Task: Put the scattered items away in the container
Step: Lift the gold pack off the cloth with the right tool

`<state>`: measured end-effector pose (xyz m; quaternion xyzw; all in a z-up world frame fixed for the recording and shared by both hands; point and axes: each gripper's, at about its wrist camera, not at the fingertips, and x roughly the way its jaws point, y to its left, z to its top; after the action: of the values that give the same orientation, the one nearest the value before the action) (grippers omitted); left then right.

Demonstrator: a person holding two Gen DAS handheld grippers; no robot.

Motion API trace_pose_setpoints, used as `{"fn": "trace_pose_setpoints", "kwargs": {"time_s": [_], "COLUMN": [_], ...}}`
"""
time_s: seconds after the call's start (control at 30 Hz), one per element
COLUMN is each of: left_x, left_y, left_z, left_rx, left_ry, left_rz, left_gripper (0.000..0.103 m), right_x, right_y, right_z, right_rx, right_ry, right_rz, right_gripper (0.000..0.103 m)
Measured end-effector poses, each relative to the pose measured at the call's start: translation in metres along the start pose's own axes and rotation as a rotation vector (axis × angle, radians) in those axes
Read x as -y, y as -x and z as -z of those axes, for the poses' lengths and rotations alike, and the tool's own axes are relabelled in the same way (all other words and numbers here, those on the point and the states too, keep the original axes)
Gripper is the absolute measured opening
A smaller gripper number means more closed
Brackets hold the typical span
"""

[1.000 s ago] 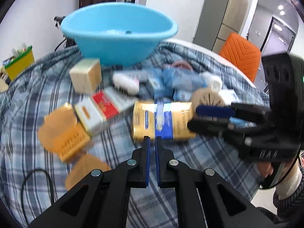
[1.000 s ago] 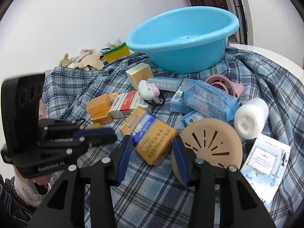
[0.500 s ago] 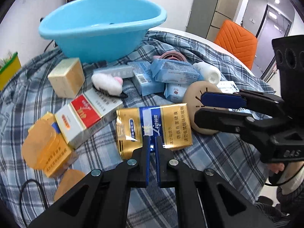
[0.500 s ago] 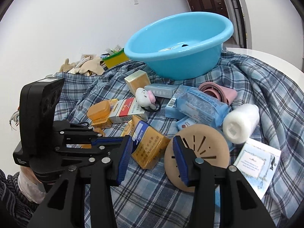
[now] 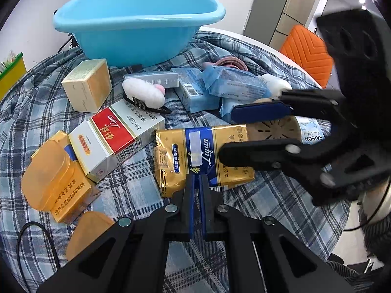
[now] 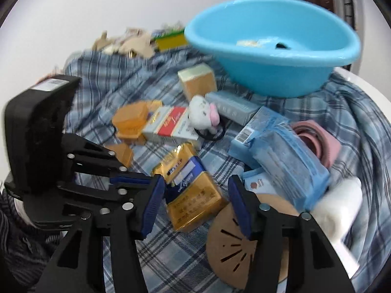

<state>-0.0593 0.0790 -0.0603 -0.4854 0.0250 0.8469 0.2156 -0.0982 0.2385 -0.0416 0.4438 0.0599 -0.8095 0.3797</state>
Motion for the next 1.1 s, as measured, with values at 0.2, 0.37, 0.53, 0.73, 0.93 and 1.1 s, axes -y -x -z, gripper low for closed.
{"fn": "trace_pose_setpoints", "kwargs": {"time_s": [0.2,0.37,0.53,0.73,0.93,1.1], "left_x": [-0.003,-0.003,-0.006,-0.005,0.011,0.015], "left_y": [0.002,0.02,0.054,0.089,0.08,0.058], "left_z": [0.009,0.021,0.022,0.0,-0.012,0.0], "left_rx": [-0.009,0.025,0.094,0.195,0.187,0.13], "left_ry": [0.022,0.04,0.045,0.043,-0.013,-0.02], "left_rz": [0.001,0.04,0.045,0.059,0.066,0.083], "left_gripper": [0.005,0.005,0.005,0.005,0.006,0.006], "right_x": [-0.009,-0.026,-0.041,-0.072,-0.08,-0.083], "right_y": [-0.02,-0.005,0.008,0.019,0.023,0.019], "right_z": [-0.01,0.001,0.016,0.022,0.029,0.042], "right_rx": [-0.146,-0.07,-0.022,-0.045,-0.103,-0.114], "right_ry": [0.113,0.151,0.15,0.298,0.364,0.365], "right_rz": [-0.004,-0.043,-0.039,0.093,0.106,0.097], "right_gripper": [0.039,0.02,0.02,0.02,0.02,0.019]}}
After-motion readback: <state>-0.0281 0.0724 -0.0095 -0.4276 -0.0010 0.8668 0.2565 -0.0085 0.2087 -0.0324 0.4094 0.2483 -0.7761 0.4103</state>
